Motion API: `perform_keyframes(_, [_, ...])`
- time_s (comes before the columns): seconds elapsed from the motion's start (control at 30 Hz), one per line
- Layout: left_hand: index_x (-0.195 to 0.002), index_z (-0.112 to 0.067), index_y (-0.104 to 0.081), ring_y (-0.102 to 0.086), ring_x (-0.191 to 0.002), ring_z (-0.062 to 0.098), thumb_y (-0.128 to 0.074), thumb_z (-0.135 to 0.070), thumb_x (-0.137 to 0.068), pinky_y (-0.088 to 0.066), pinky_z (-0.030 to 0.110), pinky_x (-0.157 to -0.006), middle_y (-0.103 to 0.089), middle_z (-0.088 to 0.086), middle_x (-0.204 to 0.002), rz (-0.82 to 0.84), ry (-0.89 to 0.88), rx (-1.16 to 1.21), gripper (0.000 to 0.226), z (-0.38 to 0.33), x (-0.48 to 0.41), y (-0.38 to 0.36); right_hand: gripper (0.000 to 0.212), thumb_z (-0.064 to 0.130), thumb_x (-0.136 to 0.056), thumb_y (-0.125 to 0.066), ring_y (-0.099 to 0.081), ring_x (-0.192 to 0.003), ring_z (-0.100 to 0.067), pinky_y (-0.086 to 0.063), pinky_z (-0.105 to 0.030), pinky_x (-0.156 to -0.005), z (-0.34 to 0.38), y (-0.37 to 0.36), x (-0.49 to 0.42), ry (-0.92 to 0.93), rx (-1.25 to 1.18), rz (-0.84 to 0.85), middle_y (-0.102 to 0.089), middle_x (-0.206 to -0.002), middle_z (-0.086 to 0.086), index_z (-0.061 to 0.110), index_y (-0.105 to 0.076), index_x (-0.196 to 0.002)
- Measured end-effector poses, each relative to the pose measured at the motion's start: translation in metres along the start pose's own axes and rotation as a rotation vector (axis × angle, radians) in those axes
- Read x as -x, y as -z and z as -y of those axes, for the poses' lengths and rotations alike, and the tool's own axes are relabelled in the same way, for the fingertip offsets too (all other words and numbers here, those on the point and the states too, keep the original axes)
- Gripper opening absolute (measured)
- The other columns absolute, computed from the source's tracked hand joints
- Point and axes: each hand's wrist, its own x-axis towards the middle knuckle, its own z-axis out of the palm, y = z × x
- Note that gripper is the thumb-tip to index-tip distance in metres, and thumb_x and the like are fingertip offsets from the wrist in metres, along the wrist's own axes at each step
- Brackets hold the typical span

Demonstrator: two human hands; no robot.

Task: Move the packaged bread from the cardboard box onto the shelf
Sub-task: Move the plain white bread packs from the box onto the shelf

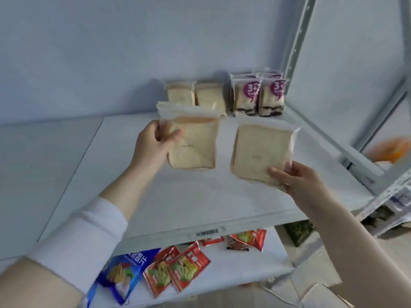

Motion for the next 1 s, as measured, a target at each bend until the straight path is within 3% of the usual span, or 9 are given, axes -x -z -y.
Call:
perform_keyframes(0.1, [-0.094, -0.017, -0.056, -0.057, -0.076, 0.008, -0.07, -0.026, -0.079, -0.043, 0.012, -0.064, -0.06, -0.003, -0.088, 0.003, 0.03, -0.022, 0.022, 0.028, -0.046, 0.006, 0.023, 0.004, -0.077, -0.068, -0.062, -0.092, -0.023, -0.051, -0.035, -0.092, 0.001, -0.043, -0.056, -0.041, -0.011, 0.028, -0.065, -0.1, -0.011, 0.002, -0.062, -0.099])
perform_keyframes(0.17, [-0.095, -0.012, -0.057, -0.055, -0.075, 0.006, -0.07, -0.025, -0.08, -0.042, 0.009, -0.062, -0.058, -0.002, -0.089, -0.009, 0.054, -0.002, 0.023, 0.044, -0.077, 0.003, 0.025, 0.005, -0.077, -0.068, -0.059, -0.095, -0.025, -0.048, -0.037, -0.093, 0.001, -0.06, -0.094, -0.047, 0.005, 0.024, -0.063, -0.102, -0.013, 0.002, -0.062, -0.101])
perform_keyframes(0.3, [-0.107, -0.005, -0.059, -0.059, -0.092, 0.02, -0.07, -0.024, -0.08, -0.047, 0.034, -0.08, -0.063, 0.008, -0.103, -0.026, 0.121, 0.012, 0.034, 0.075, -0.143, -0.012, 0.025, 0.004, -0.078, -0.069, -0.057, -0.092, -0.023, -0.047, -0.037, -0.093, 0.002, -0.084, -0.177, -0.018, 0.078, -0.024, -0.06, -0.1, -0.013, 0.006, -0.06, -0.101])
perform_keyframes(0.47, [-0.101, -0.01, -0.059, -0.06, -0.093, 0.021, -0.07, -0.027, -0.08, -0.048, 0.036, -0.085, -0.064, 0.005, -0.099, -0.079, 0.162, -0.009, 0.03, 0.114, -0.209, -0.037, 0.017, 0.008, -0.076, -0.073, -0.053, -0.068, -0.013, -0.046, -0.019, -0.065, -0.007, -0.099, -0.272, 0.054, 0.227, -0.043, -0.058, -0.075, -0.002, 0.007, -0.062, -0.089])
perform_keyframes(0.57, [-0.095, -0.013, -0.059, -0.059, -0.086, 0.015, -0.072, -0.028, -0.078, -0.047, 0.027, -0.079, -0.063, 0.0, -0.092, -0.151, 0.186, -0.004, 0.026, 0.128, -0.232, -0.048, 0.027, 0.013, -0.073, -0.077, -0.054, -0.076, -0.015, -0.044, -0.025, -0.074, -0.013, -0.099, -0.307, 0.093, 0.275, -0.084, -0.059, -0.079, -0.005, 0.001, -0.063, -0.093])
perform_keyframes(0.7, [-0.076, -0.017, -0.048, -0.049, -0.069, 0.006, -0.072, -0.029, -0.078, -0.036, 0.01, -0.06, -0.053, -0.006, -0.076, -0.206, 0.095, -0.111, 0.027, 0.136, -0.241, -0.058, 0.029, 0.025, -0.068, -0.08, -0.055, -0.069, -0.006, -0.046, -0.016, -0.064, -0.021, -0.101, -0.32, 0.184, 0.413, -0.201, -0.06, -0.076, 0.008, 0.022, -0.058, -0.087])
perform_keyframes(0.8, [-0.09, -0.013, -0.054, -0.049, -0.082, 0.016, -0.071, -0.032, -0.078, -0.036, 0.017, -0.066, -0.053, 0.007, -0.095, -0.229, 0.062, -0.187, 0.029, 0.139, -0.239, -0.062, 0.035, 0.029, -0.067, -0.081, -0.054, -0.075, -0.013, -0.042, -0.023, -0.069, -0.024, -0.105, -0.317, 0.243, 0.57, -0.308, -0.059, -0.086, 0.002, 0.023, -0.061, -0.095])
perform_keyframes(0.9, [-0.109, -0.01, -0.05, -0.052, -0.083, 0.014, -0.072, -0.031, -0.077, -0.039, 0.018, -0.072, -0.054, 0.002, -0.097, -0.257, 0.101, -0.142, 0.044, 0.133, -0.238, -0.064, 0.043, 0.024, -0.065, -0.083, -0.051, -0.067, -0.003, -0.038, -0.005, -0.059, -0.022, -0.113, -0.312, 0.271, 0.494, -0.391, -0.056, -0.076, 0.011, 0.021, -0.055, -0.097])
perform_keyframes(1.0, [-0.124, -0.006, -0.041, -0.055, -0.094, 0.017, -0.071, -0.027, -0.079, -0.044, 0.023, -0.083, -0.055, 0.007, -0.11, -0.24, 0.15, -0.092, 0.058, 0.12, -0.231, -0.061, 0.043, 0.025, -0.071, -0.079, -0.054, -0.08, -0.013, -0.037, -0.004, -0.061, -0.015, -0.118, -0.298, 0.253, 0.584, -0.393, -0.061, -0.091, 0.002, 0.013, -0.055, -0.104])
